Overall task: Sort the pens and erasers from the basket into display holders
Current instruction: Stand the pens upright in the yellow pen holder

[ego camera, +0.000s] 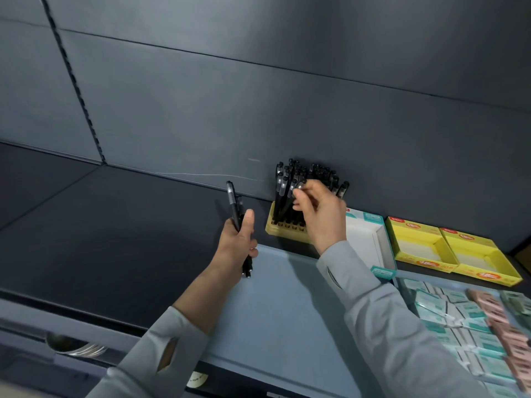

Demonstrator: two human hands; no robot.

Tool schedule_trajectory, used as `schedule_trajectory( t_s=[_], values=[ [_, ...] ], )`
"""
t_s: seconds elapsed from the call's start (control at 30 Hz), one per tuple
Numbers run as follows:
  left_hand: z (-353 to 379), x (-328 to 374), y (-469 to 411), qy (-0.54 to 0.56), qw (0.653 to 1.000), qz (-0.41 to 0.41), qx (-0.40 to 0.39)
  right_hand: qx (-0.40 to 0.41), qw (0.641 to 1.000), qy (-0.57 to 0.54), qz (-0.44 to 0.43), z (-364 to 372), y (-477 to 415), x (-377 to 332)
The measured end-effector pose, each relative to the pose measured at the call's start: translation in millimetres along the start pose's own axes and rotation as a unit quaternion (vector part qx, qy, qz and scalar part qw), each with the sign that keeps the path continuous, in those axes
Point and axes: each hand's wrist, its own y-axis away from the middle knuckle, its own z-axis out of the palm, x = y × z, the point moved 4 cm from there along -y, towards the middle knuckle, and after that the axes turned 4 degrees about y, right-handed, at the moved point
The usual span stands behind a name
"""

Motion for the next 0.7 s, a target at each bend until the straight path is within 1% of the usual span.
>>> schedule_trajectory(
  t_s=[0.27, 0.43, 0.5, 0.57, 0.63, 0.67, 0.7],
  values=[
    [-1.5, 6.2, 6.7, 0.038, 0.999, -0.012, 0.007, -0.041, 0.998, 0.045, 0.004, 23.1, -4.3, -2.2],
    [6.4, 3.4, 11.2, -0.026, 0.999, 0.021, -0.035, -0.049, 0.996, 0.062, 0.031, 24.7, -12.6, -2.3],
    [10.9, 2.8, 13.3, -0.065, 0.995, 0.056, -0.05, -0.033, 0.992, 0.12, 0.031, 18.8, -12.1, -1.2],
    [14.7, 3.5, 16.9, -0.15, 0.981, 0.108, -0.051, -0.014, 0.986, 0.159, 0.039, 10.3, -7.2, -4.7],
    [19.7, 5.3, 22.3, -0.287, 0.944, 0.163, -0.035, -0.027, 0.99, 0.127, 0.046, 6.8, 0.1, -15.2],
    [22.6, 5.5, 24.9, -0.342, 0.921, 0.183, -0.028, -0.041, 0.992, 0.112, 0.038, 6.9, 4.0, -21.4],
    [25.3, 5.9, 27.4, -0.374, 0.906, 0.199, -0.021, -0.051, 0.993, 0.107, 0.022, 7.7, 7.0, -25.9]
  ],
)
